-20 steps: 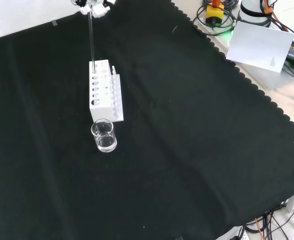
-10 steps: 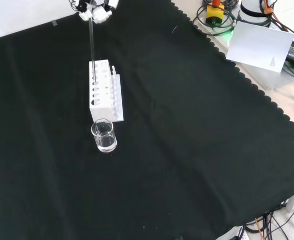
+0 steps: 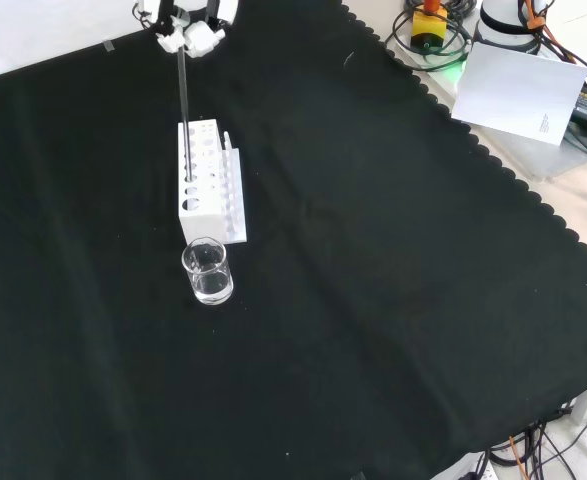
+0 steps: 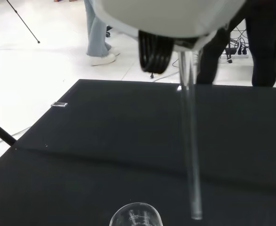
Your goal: Stir in the beaker to the left of the white test tube rack with the glass rod.
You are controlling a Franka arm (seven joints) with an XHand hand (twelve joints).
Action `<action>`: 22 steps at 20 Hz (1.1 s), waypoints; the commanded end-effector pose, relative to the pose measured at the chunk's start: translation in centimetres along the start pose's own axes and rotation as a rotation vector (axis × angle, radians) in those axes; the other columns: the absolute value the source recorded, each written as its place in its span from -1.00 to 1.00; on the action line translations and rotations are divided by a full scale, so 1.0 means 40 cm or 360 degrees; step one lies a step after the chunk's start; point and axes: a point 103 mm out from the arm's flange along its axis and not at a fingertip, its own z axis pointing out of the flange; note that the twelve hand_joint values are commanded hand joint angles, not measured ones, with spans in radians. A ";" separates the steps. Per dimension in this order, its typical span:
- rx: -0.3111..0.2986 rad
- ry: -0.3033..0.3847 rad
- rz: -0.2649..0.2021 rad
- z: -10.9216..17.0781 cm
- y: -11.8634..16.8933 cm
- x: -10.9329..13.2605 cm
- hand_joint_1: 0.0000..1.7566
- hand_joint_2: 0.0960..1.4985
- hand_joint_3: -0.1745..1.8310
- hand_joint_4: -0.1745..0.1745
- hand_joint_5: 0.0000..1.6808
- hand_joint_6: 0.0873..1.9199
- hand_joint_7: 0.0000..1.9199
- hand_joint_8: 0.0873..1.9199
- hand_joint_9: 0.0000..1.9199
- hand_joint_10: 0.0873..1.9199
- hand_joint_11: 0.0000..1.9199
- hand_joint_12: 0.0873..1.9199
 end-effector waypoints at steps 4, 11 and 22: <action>0.0058 0.0031 -0.0169 0.049 0.052 0.085 0.51 -0.31 0.04 -1.00 0.34 -0.24 0.35 -0.03 0.67 -0.09 0.46 0.06; 0.0083 0.0060 -0.0219 0.078 0.075 0.113 0.51 -0.30 0.04 -1.00 0.34 -0.24 0.35 -0.03 0.67 -0.09 0.45 0.06; 0.0107 0.0096 -0.0257 0.125 0.108 0.126 0.51 -0.31 0.04 -1.00 0.34 -0.24 0.35 -0.03 0.67 -0.09 0.45 0.07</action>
